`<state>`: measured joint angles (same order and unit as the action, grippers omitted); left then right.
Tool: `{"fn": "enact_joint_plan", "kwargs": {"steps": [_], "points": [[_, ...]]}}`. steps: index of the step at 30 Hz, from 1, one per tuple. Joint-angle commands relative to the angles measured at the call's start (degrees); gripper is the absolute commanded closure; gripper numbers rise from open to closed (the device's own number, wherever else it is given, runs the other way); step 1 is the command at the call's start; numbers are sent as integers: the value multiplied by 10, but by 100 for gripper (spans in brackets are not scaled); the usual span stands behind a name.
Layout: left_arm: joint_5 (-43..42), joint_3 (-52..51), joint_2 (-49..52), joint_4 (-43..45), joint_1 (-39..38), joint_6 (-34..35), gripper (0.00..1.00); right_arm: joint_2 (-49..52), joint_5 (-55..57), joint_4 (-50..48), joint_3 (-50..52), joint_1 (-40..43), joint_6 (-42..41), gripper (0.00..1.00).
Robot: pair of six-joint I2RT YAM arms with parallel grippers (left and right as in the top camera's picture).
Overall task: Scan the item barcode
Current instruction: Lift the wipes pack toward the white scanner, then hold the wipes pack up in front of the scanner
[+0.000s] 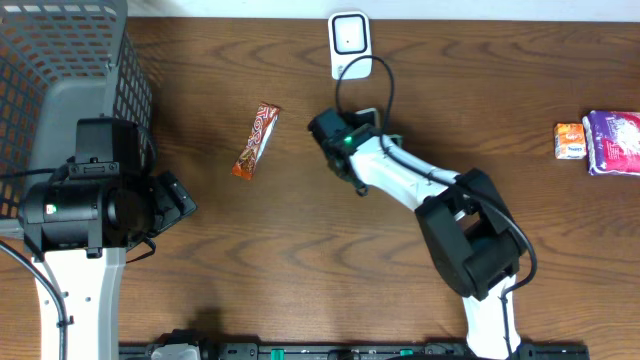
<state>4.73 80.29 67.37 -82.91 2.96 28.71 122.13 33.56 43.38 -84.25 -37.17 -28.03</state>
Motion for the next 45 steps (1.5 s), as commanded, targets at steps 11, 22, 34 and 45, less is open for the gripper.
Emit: {"fn": "enact_joint_plan", "kwargs": {"steps": [11, 22, 34, 45], "points": [[9, 0, 0, -2, 3, 5, 2, -36, -168, 97, -195, -19, 45, 25], [9, 0, 0, -2, 3, 5, 2, -36, -217, 181, -187, 29, 59, 11], [9, 0, 0, -2, 3, 5, 2, -36, -232, 135, -119, 59, 58, 1], [9, 0, 0, -2, 3, 5, 2, -36, -270, 60, -42, 75, 61, 53]]}}
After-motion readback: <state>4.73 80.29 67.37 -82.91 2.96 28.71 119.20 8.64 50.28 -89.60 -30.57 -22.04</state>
